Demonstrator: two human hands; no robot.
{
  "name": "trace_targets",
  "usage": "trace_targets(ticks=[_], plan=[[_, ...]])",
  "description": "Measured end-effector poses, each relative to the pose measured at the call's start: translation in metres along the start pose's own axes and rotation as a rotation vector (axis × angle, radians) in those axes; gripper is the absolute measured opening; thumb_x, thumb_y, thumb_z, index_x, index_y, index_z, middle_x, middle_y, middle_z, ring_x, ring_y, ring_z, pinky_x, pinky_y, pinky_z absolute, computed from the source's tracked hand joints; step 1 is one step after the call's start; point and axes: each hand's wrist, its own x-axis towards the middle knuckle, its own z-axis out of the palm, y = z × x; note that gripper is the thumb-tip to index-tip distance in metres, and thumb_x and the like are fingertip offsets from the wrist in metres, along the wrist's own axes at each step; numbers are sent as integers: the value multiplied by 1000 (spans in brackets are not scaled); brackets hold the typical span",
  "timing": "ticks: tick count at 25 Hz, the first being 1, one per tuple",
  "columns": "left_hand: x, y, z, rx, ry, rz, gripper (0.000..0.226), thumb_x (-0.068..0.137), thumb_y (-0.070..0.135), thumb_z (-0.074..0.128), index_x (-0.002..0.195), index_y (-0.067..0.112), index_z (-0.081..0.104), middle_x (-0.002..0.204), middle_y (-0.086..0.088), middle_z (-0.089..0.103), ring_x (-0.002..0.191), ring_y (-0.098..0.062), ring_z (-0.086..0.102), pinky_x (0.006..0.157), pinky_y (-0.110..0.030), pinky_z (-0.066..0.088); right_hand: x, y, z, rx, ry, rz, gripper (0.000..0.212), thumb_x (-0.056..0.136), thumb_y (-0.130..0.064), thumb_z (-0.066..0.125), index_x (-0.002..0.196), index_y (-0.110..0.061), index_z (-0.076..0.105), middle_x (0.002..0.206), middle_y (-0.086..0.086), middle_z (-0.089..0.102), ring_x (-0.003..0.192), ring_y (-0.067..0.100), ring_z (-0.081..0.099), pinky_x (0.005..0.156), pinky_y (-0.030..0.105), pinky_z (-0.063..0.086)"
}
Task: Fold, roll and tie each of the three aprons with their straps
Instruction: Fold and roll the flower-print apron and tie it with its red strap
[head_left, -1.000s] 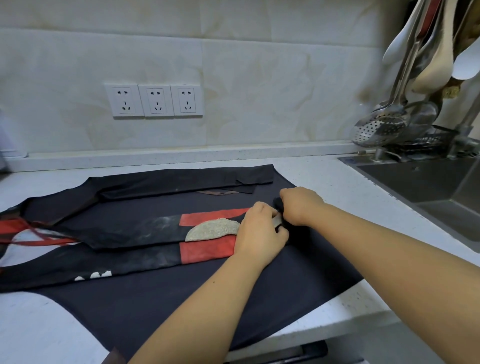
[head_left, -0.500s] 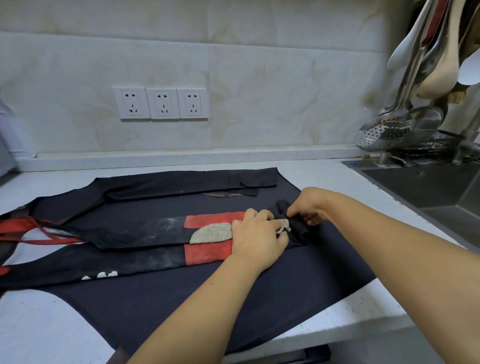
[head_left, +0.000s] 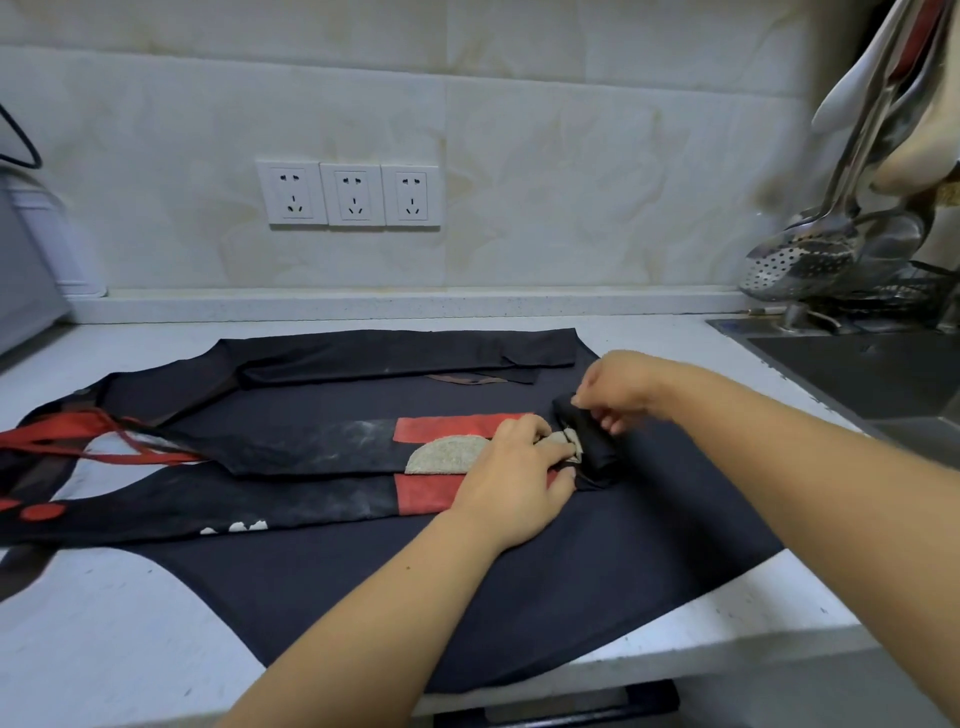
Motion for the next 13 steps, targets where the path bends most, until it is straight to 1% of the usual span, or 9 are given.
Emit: trace_targets(ticks=[1, 2, 4, 6, 8, 10, 12, 13], plan=[[-1, 1, -2, 21, 8, -15, 34, 94, 39, 49, 123, 29, 64, 119, 5, 48, 109, -20, 42, 95, -37, 41, -1, 4, -5, 188, -75, 56, 7, 96, -13, 57, 89, -12, 56, 71, 6, 53, 61, 17, 52, 56, 24, 50], [-2, 2, -3, 83, 26, -24, 35, 94, 43, 45, 121, 33, 64, 116, 7, 49, 109, -19, 41, 94, -38, 39, -3, 8, -8, 292, -108, 85, 6, 94, -11, 60, 92, -15, 56, 72, 6, 53, 61, 16, 51, 56, 24, 50], [-4, 4, -4, 242, 73, -41, 40, 90, 52, 36, 116, 42, 64, 113, 11, 51, 106, -19, 42, 89, -40, 34, -1, 14, -5, 308, -118, 129, 11, 90, -14, 66, 90, -18, 56, 76, 4, 55, 66, 16, 52, 58, 27, 49], [-5, 6, -5, 288, 82, -53, 41, 88, 55, 34, 115, 46, 63, 112, 14, 54, 104, -19, 43, 83, -40, 31, 4, 14, -1, 254, -135, 200, 14, 88, -20, 69, 89, -14, 57, 82, 4, 57, 71, 17, 55, 59, 28, 50], [-4, 6, -8, 215, 77, -70, 37, 88, 53, 41, 116, 44, 63, 113, 15, 59, 105, -18, 46, 82, -38, 34, 5, 9, 1, 219, -139, 233, 18, 89, -22, 69, 94, -9, 57, 86, 5, 57, 73, 17, 55, 58, 28, 51], [-4, 6, -13, 43, 100, -153, 31, 87, 46, 51, 114, 39, 63, 112, 16, 64, 106, -14, 49, 85, -36, 40, 4, 1, 5, 119, -92, 181, 20, 89, -21, 67, 92, -7, 54, 82, 7, 55, 66, 18, 54, 52, 28, 49], [-4, 7, -17, -90, 123, -233, 27, 83, 39, 57, 109, 33, 59, 105, 16, 64, 103, -12, 52, 81, -31, 44, 0, -13, 12, -58, -29, 78, 21, 88, -20, 66, 81, -6, 52, 74, 9, 54, 56, 20, 53, 45, 27, 46], [-5, 7, -19, -128, 123, -255, 26, 81, 35, 59, 107, 29, 57, 101, 15, 62, 100, -12, 52, 78, -30, 45, -3, -21, 17, -169, 2, 20, 22, 86, -21, 66, 80, -6, 52, 74, 10, 56, 55, 22, 55, 46, 27, 46]])
